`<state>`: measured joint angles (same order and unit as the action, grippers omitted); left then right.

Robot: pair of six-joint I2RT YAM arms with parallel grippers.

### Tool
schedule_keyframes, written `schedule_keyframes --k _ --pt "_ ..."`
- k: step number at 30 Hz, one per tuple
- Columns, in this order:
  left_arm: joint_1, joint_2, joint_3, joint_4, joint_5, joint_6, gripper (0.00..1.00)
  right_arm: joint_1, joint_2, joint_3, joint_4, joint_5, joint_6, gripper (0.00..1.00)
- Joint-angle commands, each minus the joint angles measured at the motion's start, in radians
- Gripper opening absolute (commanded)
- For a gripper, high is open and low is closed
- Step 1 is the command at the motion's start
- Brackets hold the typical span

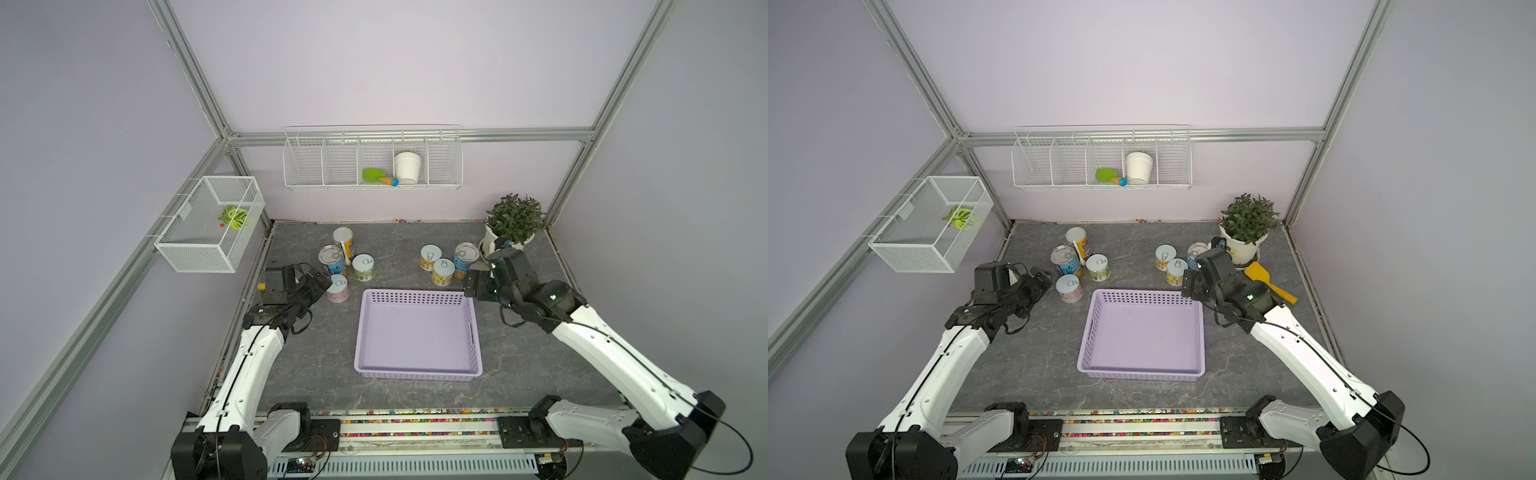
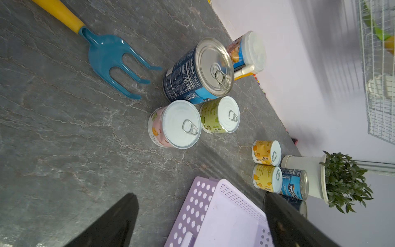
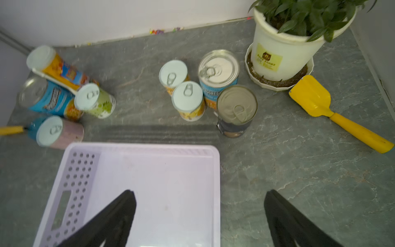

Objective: Put the canned food in the basket
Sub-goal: Pick up the canned food from the center of the board.

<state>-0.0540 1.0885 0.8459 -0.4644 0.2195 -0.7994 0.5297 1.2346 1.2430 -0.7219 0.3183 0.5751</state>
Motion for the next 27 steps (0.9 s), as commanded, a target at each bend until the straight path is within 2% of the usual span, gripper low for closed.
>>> schedule_keyframes --k 1,3,7,10,20,27 --pt "-0.009 0.022 0.037 0.015 0.046 0.013 0.96 -0.076 0.131 0.039 0.030 -0.008 0.000 0.98" --pt "-0.018 0.013 0.030 0.043 0.068 0.020 0.94 -0.108 0.183 0.053 0.043 0.029 -0.005 0.98" --pt "-0.024 -0.033 0.001 0.068 0.029 0.018 0.94 -0.157 0.249 0.038 0.112 0.027 -0.057 0.98" --pt "-0.024 -0.029 0.001 0.074 0.033 0.029 0.95 -0.186 0.294 0.029 0.150 -0.041 -0.064 0.98" --pt "-0.025 0.029 0.017 0.070 0.070 0.031 0.95 -0.186 0.423 0.106 0.102 -0.055 -0.086 0.98" --pt "-0.025 0.004 0.015 0.067 0.067 0.033 0.95 -0.187 0.525 0.182 0.024 -0.030 -0.082 0.98"
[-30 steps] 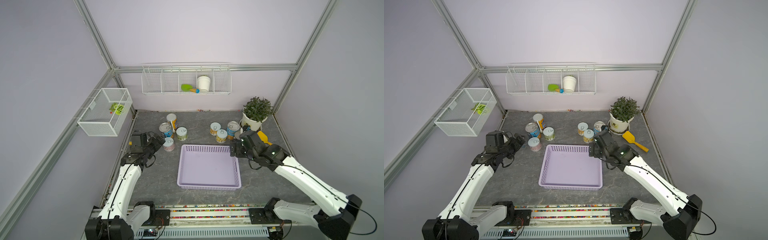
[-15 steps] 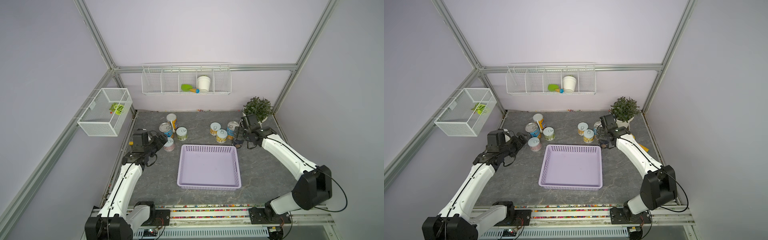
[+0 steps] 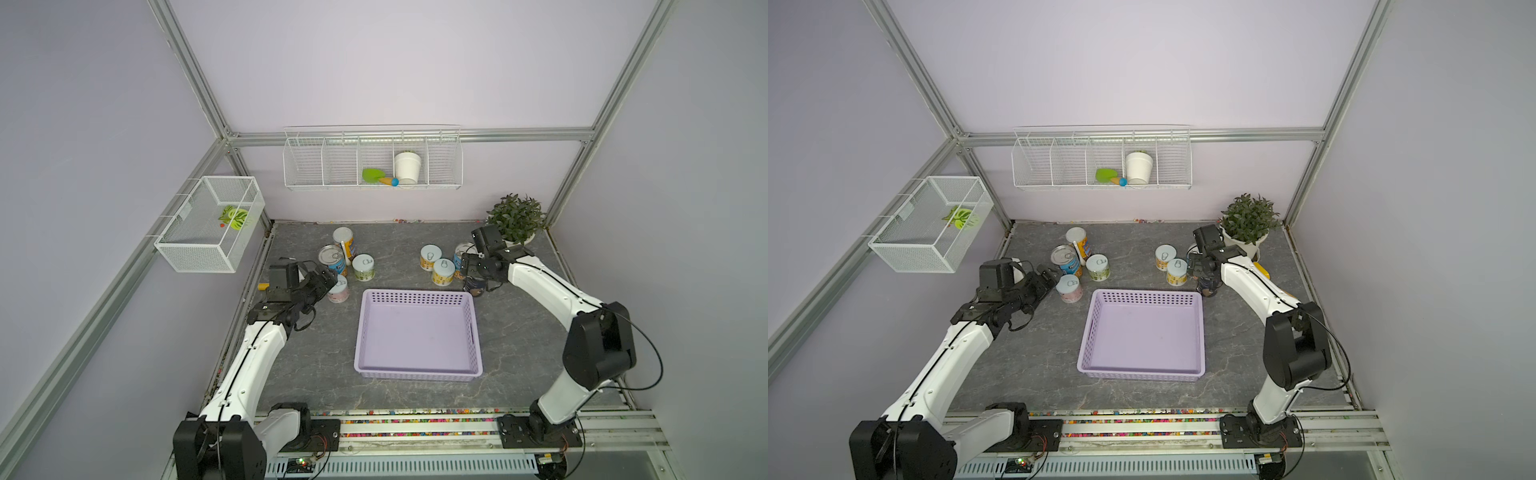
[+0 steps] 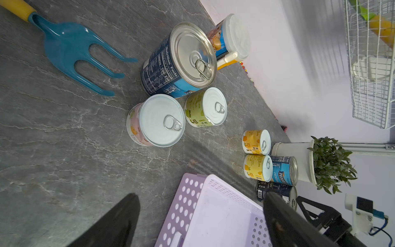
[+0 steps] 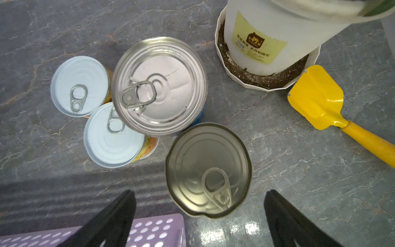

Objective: Put the canned food in the basket
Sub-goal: Pick up the canned food from the center of the board.

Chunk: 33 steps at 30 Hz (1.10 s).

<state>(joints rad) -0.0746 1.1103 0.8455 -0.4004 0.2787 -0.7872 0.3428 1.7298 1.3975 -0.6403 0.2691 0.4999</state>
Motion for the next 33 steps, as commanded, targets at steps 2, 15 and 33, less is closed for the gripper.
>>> schedule_keyframes --k 2,15,33 --pt "-0.004 -0.023 0.016 0.003 0.007 0.020 0.95 0.001 0.046 0.034 -0.065 0.026 -0.007 0.98" --pt "-0.006 -0.020 0.016 0.003 0.010 0.020 0.95 -0.012 0.095 0.047 -0.062 0.031 -0.010 0.98" --pt "-0.005 -0.025 0.018 -0.002 0.010 0.020 0.95 -0.033 0.140 0.072 -0.041 -0.009 -0.012 0.69"
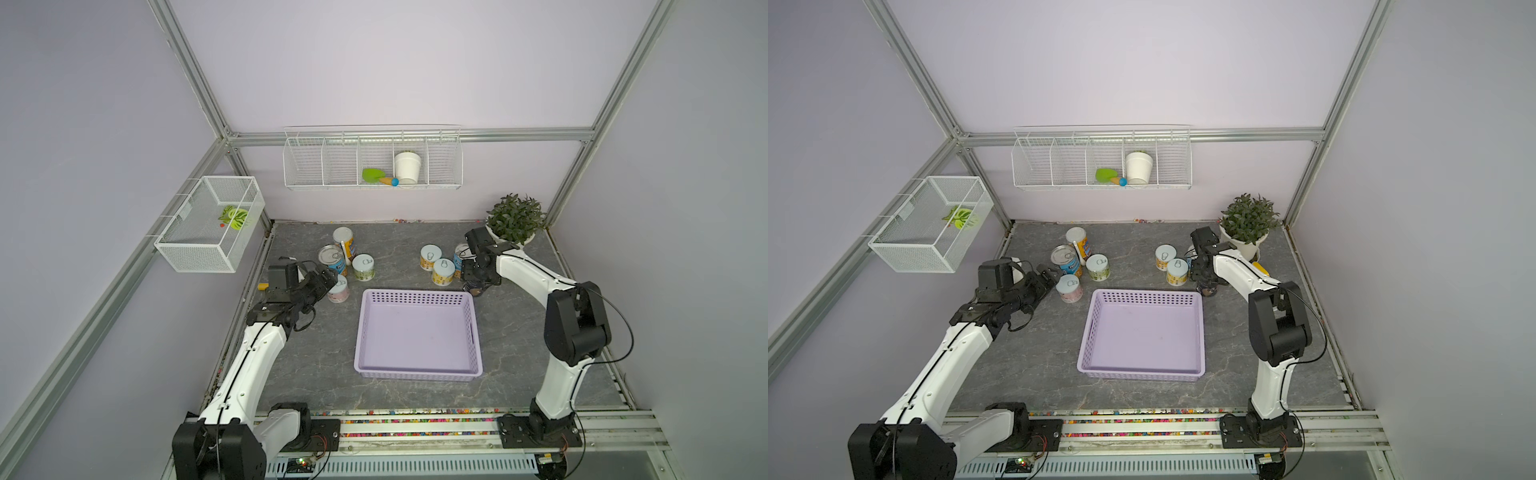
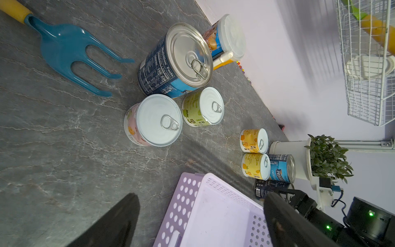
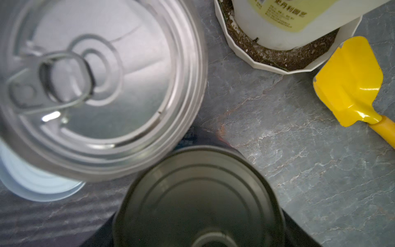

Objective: Put the canned food in the basket
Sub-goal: Pick up the canned food from the center of the board.

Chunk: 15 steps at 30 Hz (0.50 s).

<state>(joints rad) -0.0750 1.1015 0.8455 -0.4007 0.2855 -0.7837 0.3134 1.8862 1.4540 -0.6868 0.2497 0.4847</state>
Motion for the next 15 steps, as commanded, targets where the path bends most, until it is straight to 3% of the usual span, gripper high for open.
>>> schedule_keyframes --k 1,11,15 --pt "-0.005 -0.015 0.019 -0.001 0.003 0.017 0.95 -0.004 -0.028 0.008 0.010 0.013 0.004 0.66" --pt "-0.005 -0.012 0.019 -0.001 0.006 0.017 0.96 -0.001 -0.169 -0.048 0.030 0.038 0.021 0.43" --pt "-0.005 -0.014 0.018 -0.001 0.004 0.017 0.96 0.007 -0.237 -0.075 0.037 0.063 0.028 0.40"
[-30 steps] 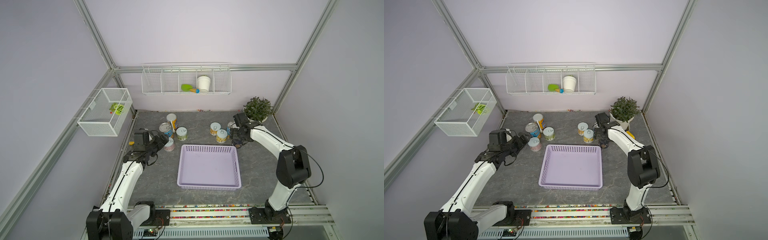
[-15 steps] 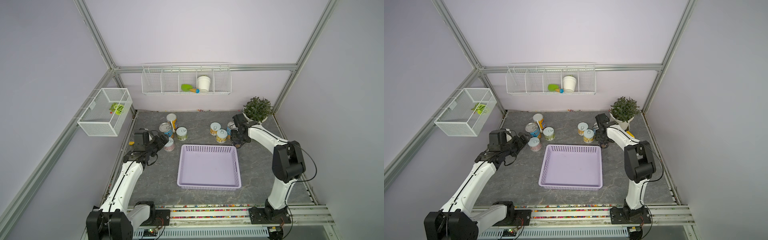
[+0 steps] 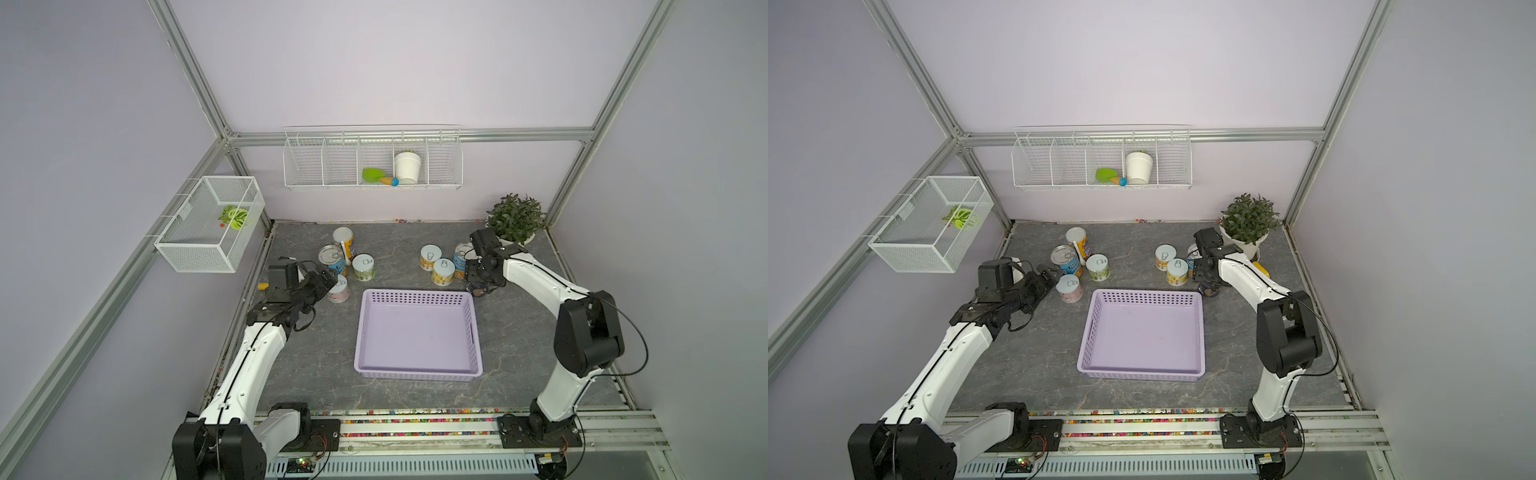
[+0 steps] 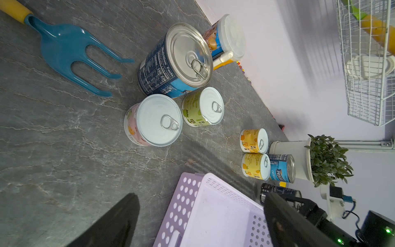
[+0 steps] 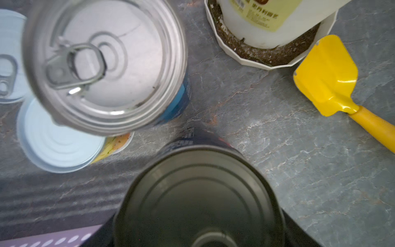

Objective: Put the canned food in the basket
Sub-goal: Pick up the canned food from the center of the board.

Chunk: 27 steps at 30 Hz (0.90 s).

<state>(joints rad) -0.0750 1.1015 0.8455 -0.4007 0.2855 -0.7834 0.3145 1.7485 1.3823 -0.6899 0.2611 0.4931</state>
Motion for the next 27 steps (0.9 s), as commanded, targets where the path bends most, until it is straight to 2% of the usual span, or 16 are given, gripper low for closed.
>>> schedule_keyframes --k 1,7,13,20,27 --pt "-0.005 -0.015 0.019 -0.001 0.004 0.016 0.96 0.008 -0.114 -0.009 0.043 0.056 0.017 0.40" --pt "-0.005 -0.011 0.016 0.005 0.010 0.012 0.96 0.017 -0.219 -0.037 0.029 0.064 0.025 0.39" --pt "-0.005 -0.007 0.008 0.016 0.005 0.000 0.96 0.029 -0.367 -0.132 0.091 -0.007 0.008 0.35" --pt "-0.005 0.007 0.001 0.023 0.006 -0.013 0.97 0.107 -0.497 -0.207 0.068 -0.029 0.012 0.33" --pt "-0.005 0.010 0.001 0.020 -0.011 -0.023 0.97 0.188 -0.556 -0.270 0.078 -0.068 0.004 0.33"
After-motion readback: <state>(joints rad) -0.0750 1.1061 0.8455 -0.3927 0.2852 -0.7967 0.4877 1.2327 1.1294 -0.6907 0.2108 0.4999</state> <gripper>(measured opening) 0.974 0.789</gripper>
